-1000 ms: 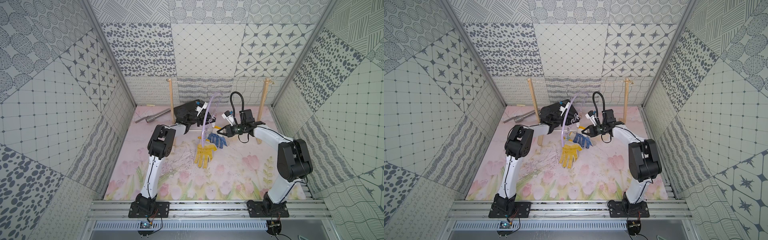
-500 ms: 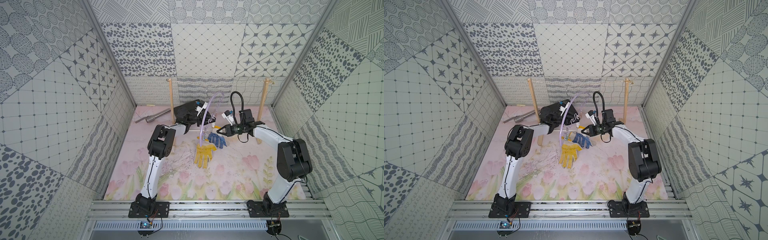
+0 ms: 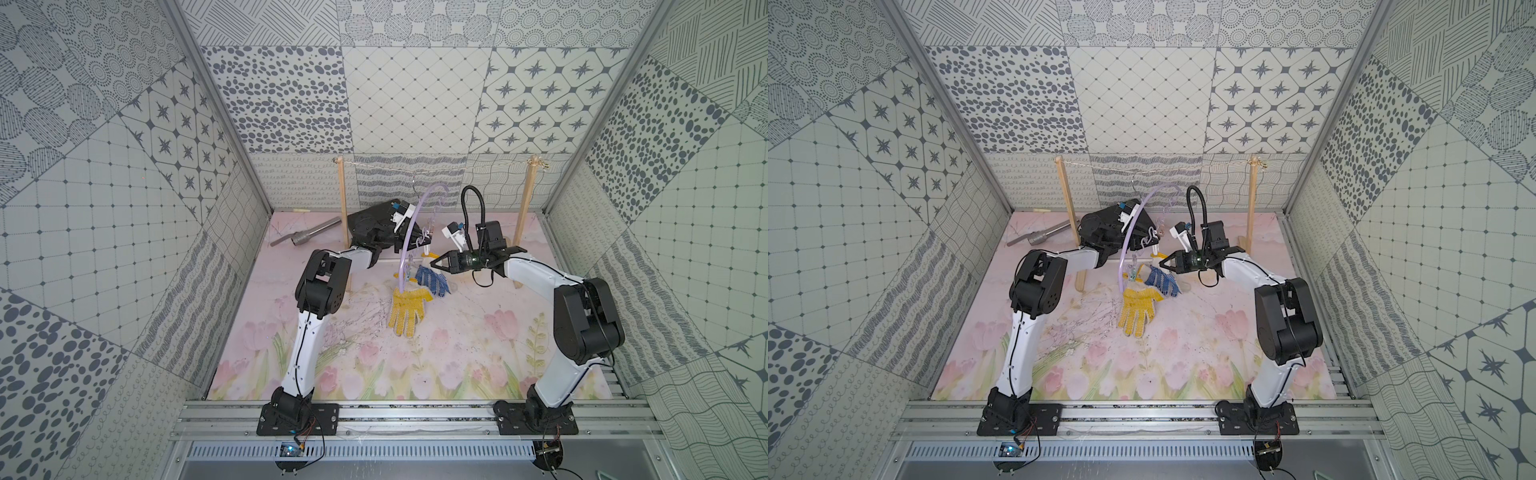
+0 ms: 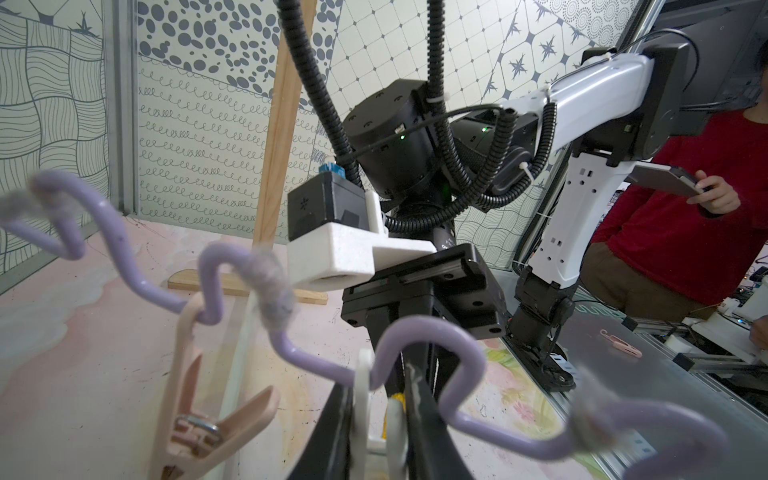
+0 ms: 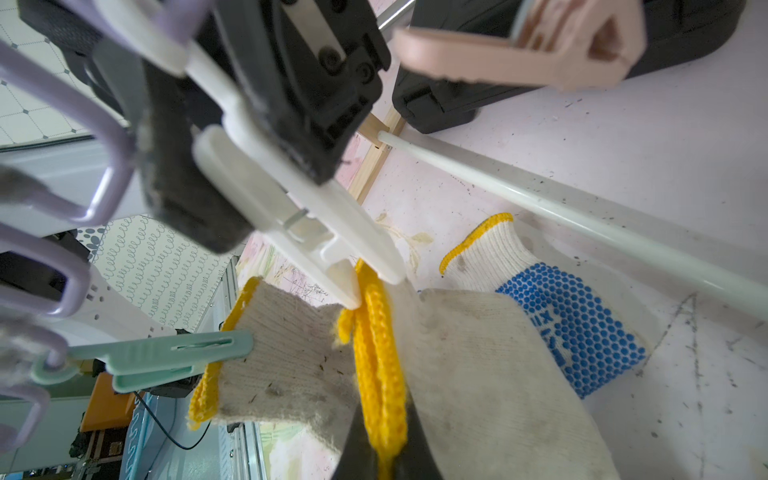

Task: Clip the gloves onto a hanger to dry
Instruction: Clamp the glove onto the hanger.

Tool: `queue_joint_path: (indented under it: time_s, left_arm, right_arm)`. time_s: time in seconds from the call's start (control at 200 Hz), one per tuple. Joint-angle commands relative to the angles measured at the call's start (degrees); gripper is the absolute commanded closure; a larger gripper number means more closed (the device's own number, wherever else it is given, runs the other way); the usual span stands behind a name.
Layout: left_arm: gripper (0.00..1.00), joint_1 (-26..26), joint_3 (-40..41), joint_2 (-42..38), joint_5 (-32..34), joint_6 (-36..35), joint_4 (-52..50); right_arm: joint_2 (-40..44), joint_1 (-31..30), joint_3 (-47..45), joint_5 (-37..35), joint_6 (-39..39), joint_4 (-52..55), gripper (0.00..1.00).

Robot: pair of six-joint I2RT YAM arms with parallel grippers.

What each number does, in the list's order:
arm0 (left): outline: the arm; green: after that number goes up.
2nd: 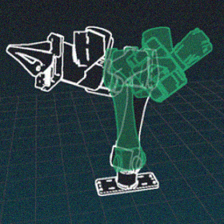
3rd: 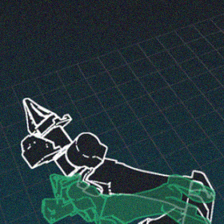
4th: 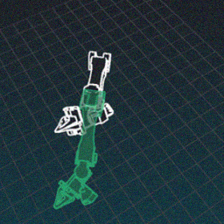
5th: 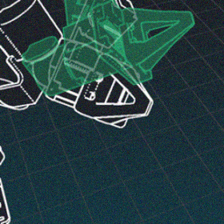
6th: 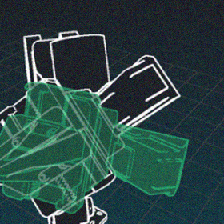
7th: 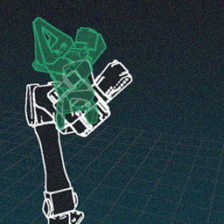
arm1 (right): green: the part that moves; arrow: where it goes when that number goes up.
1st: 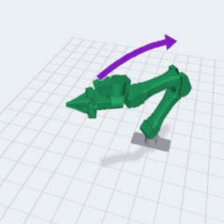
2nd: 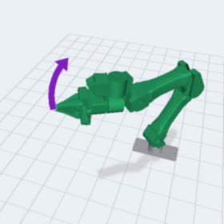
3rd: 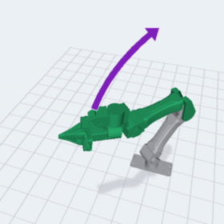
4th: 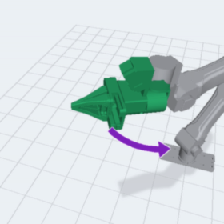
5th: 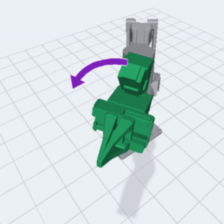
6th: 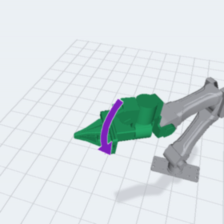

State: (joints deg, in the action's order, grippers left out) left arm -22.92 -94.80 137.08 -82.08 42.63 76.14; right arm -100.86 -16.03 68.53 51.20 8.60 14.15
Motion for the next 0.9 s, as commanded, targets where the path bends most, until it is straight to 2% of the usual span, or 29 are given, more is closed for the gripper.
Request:
queue_joint_path:
  time_s: [0.0, 0.895]
  left_arm:
    - [1.00, -0.06, -1.00, -1.31, -1.24, -0.25, 4.90]
    - [1.00, -0.06, -1.35, -1.33, -1.41, 0.29, 4.90]
  right_arm:
    - [2.89, -0.22, -0.70, 1.10, 0.40, -3.25, 1.00]
    - [6.18, -0.32, 0.02, -0.57, 1.22, -4.26, 1.00]
